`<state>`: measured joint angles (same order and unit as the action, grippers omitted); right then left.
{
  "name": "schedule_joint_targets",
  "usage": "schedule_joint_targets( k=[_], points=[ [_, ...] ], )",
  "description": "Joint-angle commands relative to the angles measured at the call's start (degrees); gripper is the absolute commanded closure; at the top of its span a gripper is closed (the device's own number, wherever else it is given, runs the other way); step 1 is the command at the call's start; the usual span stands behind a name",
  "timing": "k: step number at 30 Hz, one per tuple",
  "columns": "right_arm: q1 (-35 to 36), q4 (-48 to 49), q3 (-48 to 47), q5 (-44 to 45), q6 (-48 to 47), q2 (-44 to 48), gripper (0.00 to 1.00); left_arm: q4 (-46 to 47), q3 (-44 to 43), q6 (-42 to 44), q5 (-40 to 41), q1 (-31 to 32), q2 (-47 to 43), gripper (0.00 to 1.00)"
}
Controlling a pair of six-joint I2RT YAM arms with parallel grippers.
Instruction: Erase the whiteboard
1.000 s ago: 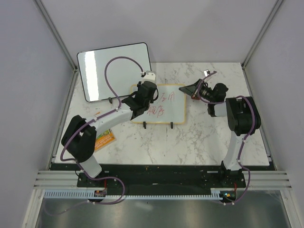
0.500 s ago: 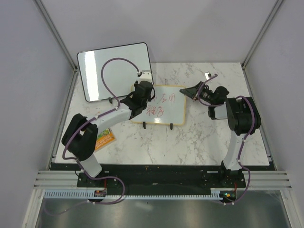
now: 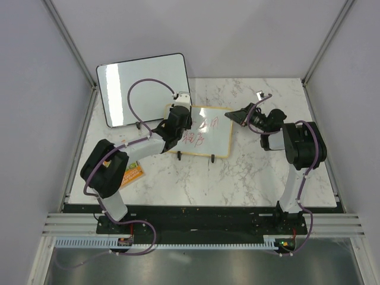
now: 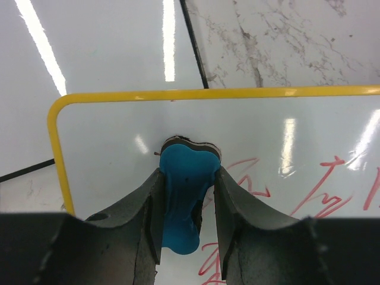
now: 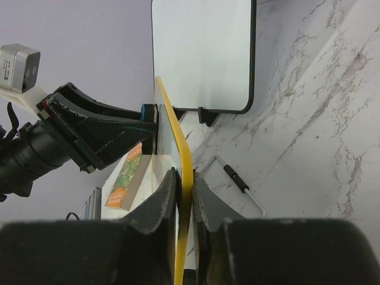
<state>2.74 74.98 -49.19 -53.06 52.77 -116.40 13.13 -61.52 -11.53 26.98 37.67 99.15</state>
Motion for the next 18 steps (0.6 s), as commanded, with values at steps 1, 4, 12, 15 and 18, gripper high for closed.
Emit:
schedule_joint_targets(
  k=[1, 4, 12, 15, 18],
  points=[
    [0.25, 1.57, 0.85, -1.61, -5.13, 2.14, 1.0, 6.39, -1.06, -0.33, -11.32, 0.47, 2.88, 0.98],
    [0.25, 1.31, 1.02, -1.52, -5.31, 2.32, 1.0, 6.13, -2.2, -0.86, -14.06, 1.7, 3.94, 0.98],
    [0.25, 0.52, 1.29, -1.17, -5.93, 2.93, 1.0, -0.28, -10.54, 1.15, -11.87, 10.84, 9.21, 0.98],
    [0.25, 0.52, 1.38, -1.0, -6.02, 3.02, 1.0, -4.86, -17.31, 3.26, -9.77, 14.18, 13.95, 0.98],
    [0.25, 0.52, 1.55, -1.0, -6.19, 3.11, 1.0, -5.91, -19.95, 2.14, -7.04, 15.33, 16.51, 0.98]
  ],
)
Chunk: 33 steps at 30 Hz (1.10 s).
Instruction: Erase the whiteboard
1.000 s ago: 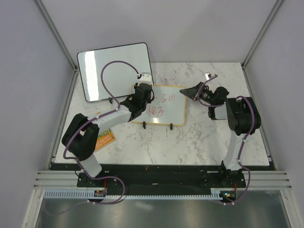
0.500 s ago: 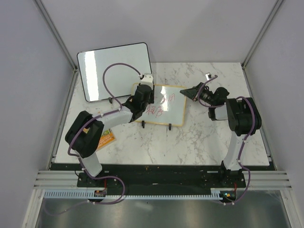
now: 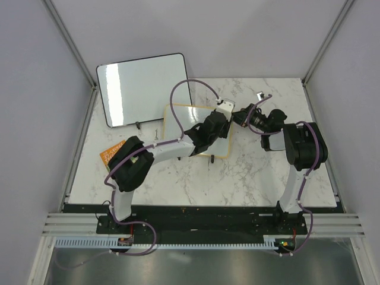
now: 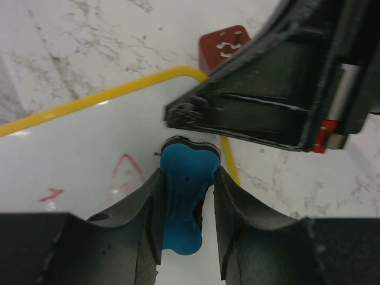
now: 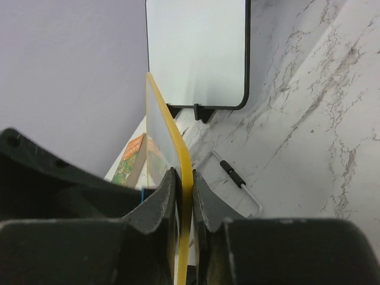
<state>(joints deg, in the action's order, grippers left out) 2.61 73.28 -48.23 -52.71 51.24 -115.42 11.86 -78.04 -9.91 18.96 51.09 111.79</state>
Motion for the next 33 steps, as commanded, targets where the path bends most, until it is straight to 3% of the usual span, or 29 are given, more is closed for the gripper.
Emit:
schedule_joint_targets(
  k=[1, 8, 21, 33],
  points=[
    [0.38, 2.05, 0.59, -1.34, -4.66, 2.39, 1.0, -4.82, -3.52, 0.16, 2.12, 1.91, 4.05, 0.98],
    [0.38, 2.05, 0.68, -1.08, -4.93, 2.56, 1.0, -6.67, -0.37, -1.42, 13.72, -0.72, 2.3, 0.98],
    [0.38, 2.4, 1.12, -0.64, -5.01, 2.74, 1.0, -6.15, 12.29, -9.25, 15.4, -13.29, -8.6, 0.98],
    [0.29, 2.13, 1.21, -0.73, -5.72, 2.92, 1.0, -4.12, 12.48, -6.61, 14.79, -20.06, -9.57, 0.98]
  ],
)
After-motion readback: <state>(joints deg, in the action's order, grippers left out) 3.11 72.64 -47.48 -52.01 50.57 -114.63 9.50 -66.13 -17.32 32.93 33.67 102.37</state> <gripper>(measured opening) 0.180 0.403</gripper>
